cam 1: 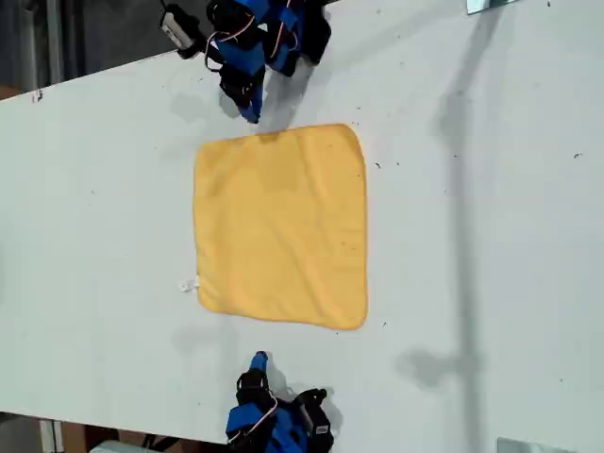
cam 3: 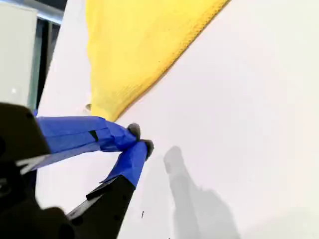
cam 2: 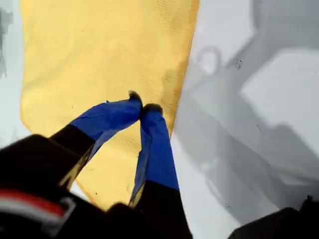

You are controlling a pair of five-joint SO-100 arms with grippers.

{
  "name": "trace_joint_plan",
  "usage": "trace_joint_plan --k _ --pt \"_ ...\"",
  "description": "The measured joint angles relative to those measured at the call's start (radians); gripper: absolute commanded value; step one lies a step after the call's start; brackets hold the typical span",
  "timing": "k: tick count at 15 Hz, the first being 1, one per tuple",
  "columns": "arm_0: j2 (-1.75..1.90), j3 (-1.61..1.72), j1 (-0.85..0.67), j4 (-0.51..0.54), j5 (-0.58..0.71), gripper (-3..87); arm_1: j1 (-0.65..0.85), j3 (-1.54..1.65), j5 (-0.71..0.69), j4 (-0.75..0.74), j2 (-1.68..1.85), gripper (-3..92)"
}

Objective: Grasp corners of a square towel and fold twice.

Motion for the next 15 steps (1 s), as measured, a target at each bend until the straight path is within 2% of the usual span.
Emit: trace_joint_plan --k 1,2,3,4,5,8,10,11,12,13,15 --pt "0.0 0.0 0.008 -0.003 -0.012 13.4 -0.005 0.0 -0.005 -0.002 0.0 0.0" --pt "0.0 -0.017 0.1 -0.006 -0.121 12.2 -0.109 0.008 -0.006 -0.02 -0.002 0.0" --pt "0.0 -0.015 0.192 0.0 -0.239 11.9 -0.137 0.006 -0.006 -0.023 -0.002 0.0" --pt "0.0 -0.014 0.216 0.017 -0.345 7.7 -0.138 0.005 -0.006 -0.02 -0.002 0.5" --pt "0.0 -0.014 0.179 0.02 -0.371 6.6 -0.152 0.005 -0.009 -0.015 -0.002 0.2" --pt "0.0 -0.018 0.127 0.025 -0.36 14.2 -0.138 0.0 -0.072 -0.002 -0.002 5.3" --pt "0.0 -0.017 0.095 0.028 -0.364 14.4 -0.12 -0.002 -0.08 0.005 -0.002 7.1" --pt "0.0 -0.012 0.103 0.018 -0.365 15.6 -0.112 -0.008 -0.08 0.005 -0.002 11.6" --pt "0.0 -0.006 0.12 -0.012 -0.359 16.7 -0.094 -0.028 -0.095 0.006 -0.002 21.0" --pt "0.0 0.0 0.13 -0.026 -0.348 16.8 -0.106 -0.034 -0.133 0.005 -0.002 21.9" --pt "0.0 0.0 0.138 -0.035 -0.342 15.7 -0.206 -0.057 -0.279 -0.193 -0.098 25.0"
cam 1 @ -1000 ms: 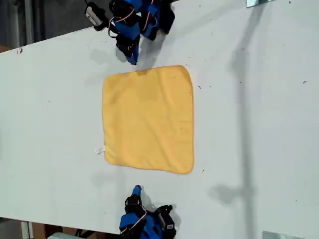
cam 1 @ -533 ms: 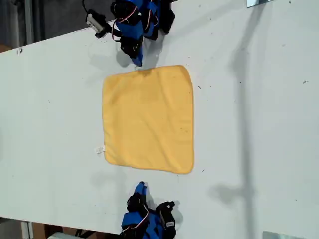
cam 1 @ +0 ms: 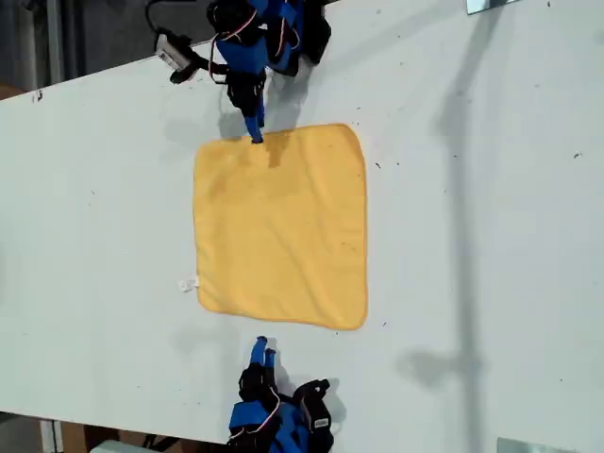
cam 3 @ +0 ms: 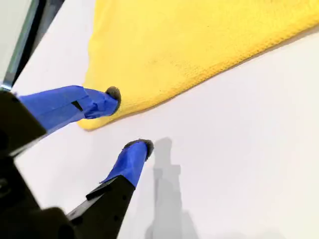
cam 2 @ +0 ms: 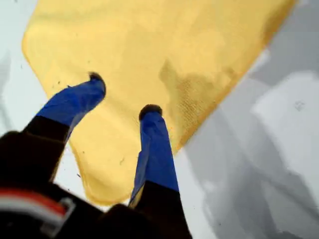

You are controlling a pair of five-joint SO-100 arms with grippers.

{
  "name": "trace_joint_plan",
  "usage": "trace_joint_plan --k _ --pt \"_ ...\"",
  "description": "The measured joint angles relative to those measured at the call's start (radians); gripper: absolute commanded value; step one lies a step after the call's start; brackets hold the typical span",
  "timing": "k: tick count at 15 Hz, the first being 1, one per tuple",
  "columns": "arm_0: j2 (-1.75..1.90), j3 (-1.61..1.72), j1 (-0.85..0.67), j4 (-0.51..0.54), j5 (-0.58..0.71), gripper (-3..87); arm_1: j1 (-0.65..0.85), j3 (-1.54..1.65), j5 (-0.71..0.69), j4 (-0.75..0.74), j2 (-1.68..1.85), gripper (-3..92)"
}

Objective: Grasp corners of a square towel and fold twice.

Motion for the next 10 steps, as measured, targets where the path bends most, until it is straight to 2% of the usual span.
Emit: trace_joint_plan --k 3,5,10 --pt "0.0 0.0 0.002 -0.003 0.0 14.8 -0.175 -0.281 -0.098 -0.178 -0.653 24.9" --pt "0.0 0.0 0.002 -0.003 0.0 14.5 -0.305 -0.405 -0.107 -0.19 -1.034 25.4" --pt "0.0 0.0 0.002 -0.003 0.0 14.1 -0.495 -0.43 -0.029 -0.118 -1.209 27.4"
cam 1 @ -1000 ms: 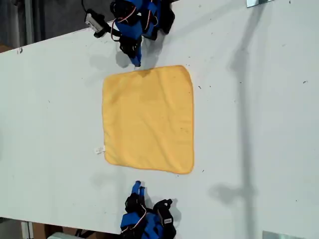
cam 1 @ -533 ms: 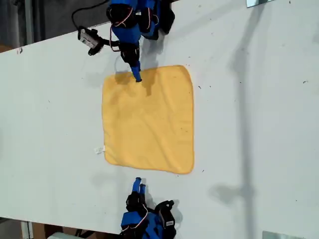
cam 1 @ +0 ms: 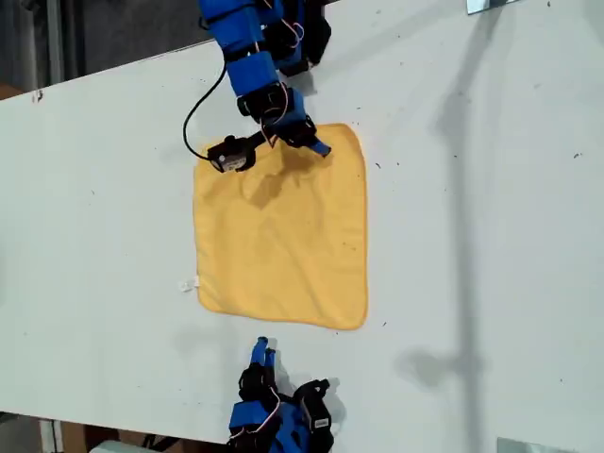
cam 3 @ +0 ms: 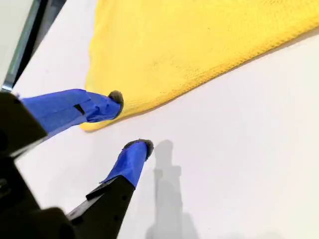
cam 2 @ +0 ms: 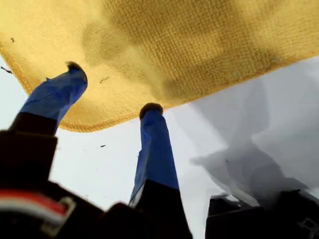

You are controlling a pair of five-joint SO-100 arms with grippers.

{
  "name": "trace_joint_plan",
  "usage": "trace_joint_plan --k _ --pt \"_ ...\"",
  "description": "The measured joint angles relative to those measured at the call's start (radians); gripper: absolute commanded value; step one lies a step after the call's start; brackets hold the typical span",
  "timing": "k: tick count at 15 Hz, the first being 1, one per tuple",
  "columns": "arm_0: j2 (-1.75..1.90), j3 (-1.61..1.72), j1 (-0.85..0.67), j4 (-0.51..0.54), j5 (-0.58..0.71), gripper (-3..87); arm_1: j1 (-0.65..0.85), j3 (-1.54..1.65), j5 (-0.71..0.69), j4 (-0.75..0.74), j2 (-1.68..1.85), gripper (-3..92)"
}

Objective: Grasp corners of a square towel and fold twice.

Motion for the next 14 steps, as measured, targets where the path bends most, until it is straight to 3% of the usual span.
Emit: trace_joint_plan --k 4,9,10,11,12,14 --pt "0.0 0.0 0.0 0.0 0.0 14.2 -0.121 -0.005 0.089 -0.035 -0.064 28.9" --pt "0.0 0.0 0.0 0.0 0.0 14.2 -0.16 -0.075 0.114 -0.21 -0.262 26.8" --pt "0.0 0.0 0.0 0.0 0.0 14.3 -0.17 -0.133 0.11 -0.204 -0.336 18.7" --pt "0.0 0.0 0.0 0.0 0.0 14.3 -0.179 -0.221 0.109 -0.193 -0.419 4.3" --pt "0.0 0.0 0.002 0.0 0.0 14.2 -0.19 -0.29 0.109 -0.184 -0.491 -0.1" --pt "0.0 0.0 0.014 0.0 -0.011 13.4 -0.215 -0.453 0.107 -0.152 -0.641 -0.1"
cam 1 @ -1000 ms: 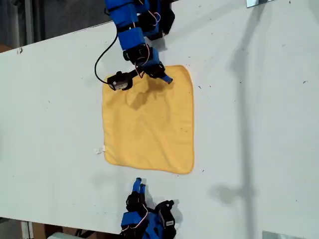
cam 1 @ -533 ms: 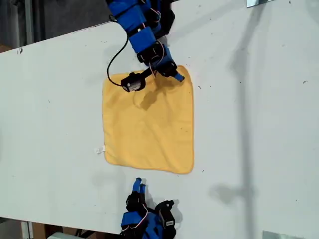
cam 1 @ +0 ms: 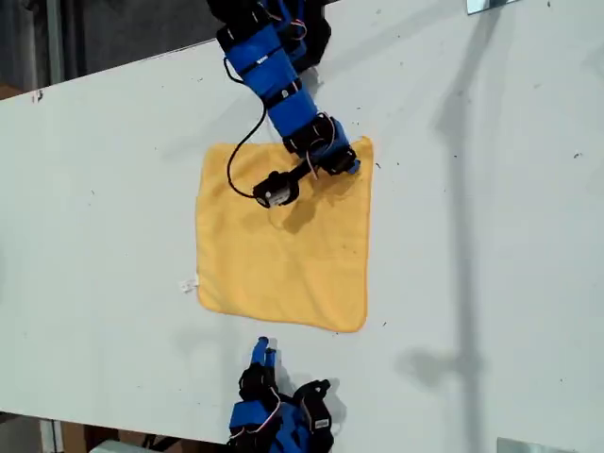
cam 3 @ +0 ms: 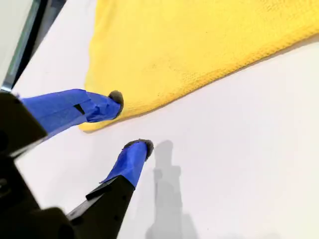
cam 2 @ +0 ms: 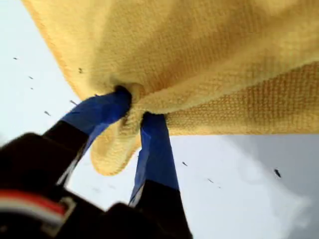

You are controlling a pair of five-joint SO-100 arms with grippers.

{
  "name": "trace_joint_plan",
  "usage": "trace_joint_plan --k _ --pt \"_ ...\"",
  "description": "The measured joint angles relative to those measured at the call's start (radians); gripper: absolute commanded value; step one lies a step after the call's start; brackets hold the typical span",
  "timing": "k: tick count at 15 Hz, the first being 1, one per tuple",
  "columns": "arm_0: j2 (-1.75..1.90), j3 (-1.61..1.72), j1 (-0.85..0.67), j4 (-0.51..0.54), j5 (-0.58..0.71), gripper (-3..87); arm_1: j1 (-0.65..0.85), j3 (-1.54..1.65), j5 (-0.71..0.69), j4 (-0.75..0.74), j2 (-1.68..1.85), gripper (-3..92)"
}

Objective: Grasp corners of a square towel and fold twice.

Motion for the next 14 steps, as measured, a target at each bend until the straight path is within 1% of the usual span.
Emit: trace_joint_plan --k 1,3,4,5,6,8,9,11,13,14 --pt "0.0 -0.011 0.006 0.008 -0.009 12.9 -0.002 -0.066 0.002 0.038 -0.052 -0.1" --pt "-0.034 -0.04 0.055 0.054 -0.069 11.7 -0.002 -0.132 0.005 0.086 -0.084 -0.1" --pt "-0.094 -0.08 0.109 0.051 -0.107 11.5 -0.002 -0.143 0.002 0.097 -0.087 -0.1" --pt "-0.227 -0.169 0.16 0.02 -0.133 12.0 -0.002 -0.147 0.005 0.103 -0.089 -0.1" --pt "-0.445 -0.302 0.219 -0.029 -0.147 13.6 -0.002 -0.149 0.005 0.107 -0.091 -0.1" --pt "-1.032 -0.69 0.308 -0.055 -0.153 18.2 -0.002 -0.149 0.005 0.112 -0.091 -0.1" --pt "-1.256 -0.831 0.357 -0.091 -0.178 19.5 -0.002 -0.149 0.005 0.112 -0.091 -0.1" --pt "-1.401 -0.831 0.483 -0.232 -0.337 21.4 -0.005 -0.149 0.005 0.112 -0.091 -0.1" --pt "-1.456 -0.816 0.617 -0.275 -0.548 22.0 -0.006 -0.149 0.005 0.112 -0.091 -0.1" --pt "-1.496 -0.816 0.653 -0.296 -0.64 22.3 -0.006 -0.149 0.005 0.112 -0.091 -0.1"
